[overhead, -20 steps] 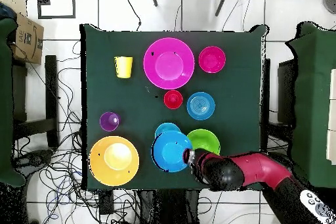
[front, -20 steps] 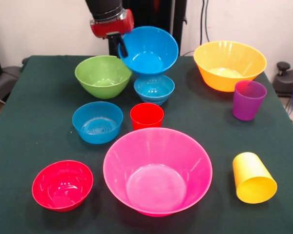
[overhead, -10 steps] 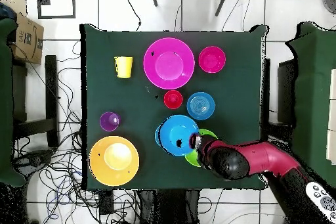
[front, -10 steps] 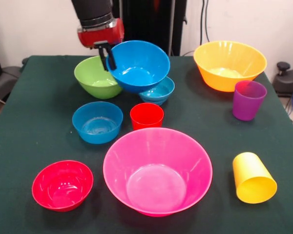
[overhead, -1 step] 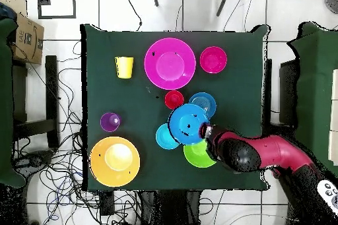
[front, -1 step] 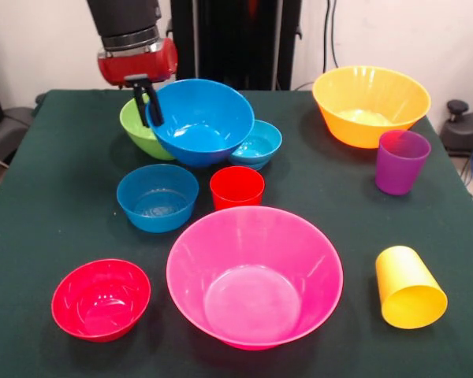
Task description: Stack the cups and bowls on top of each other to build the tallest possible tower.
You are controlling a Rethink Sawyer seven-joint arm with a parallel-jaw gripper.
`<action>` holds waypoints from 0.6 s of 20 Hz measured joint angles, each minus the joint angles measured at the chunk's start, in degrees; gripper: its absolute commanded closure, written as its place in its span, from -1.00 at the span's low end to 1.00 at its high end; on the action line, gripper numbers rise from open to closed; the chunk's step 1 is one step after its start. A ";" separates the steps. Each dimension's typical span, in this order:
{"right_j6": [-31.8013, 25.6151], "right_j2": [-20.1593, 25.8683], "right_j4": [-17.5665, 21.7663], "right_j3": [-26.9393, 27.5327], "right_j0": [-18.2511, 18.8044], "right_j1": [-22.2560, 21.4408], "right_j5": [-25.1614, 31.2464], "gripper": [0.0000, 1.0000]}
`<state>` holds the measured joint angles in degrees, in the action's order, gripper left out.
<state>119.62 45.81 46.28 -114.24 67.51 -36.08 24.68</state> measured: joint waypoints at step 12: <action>0.00 0.78 1.40 3.49 0.03 3.73 0.02 1.00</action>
<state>119.62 46.59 47.69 -110.75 67.54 -32.35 24.71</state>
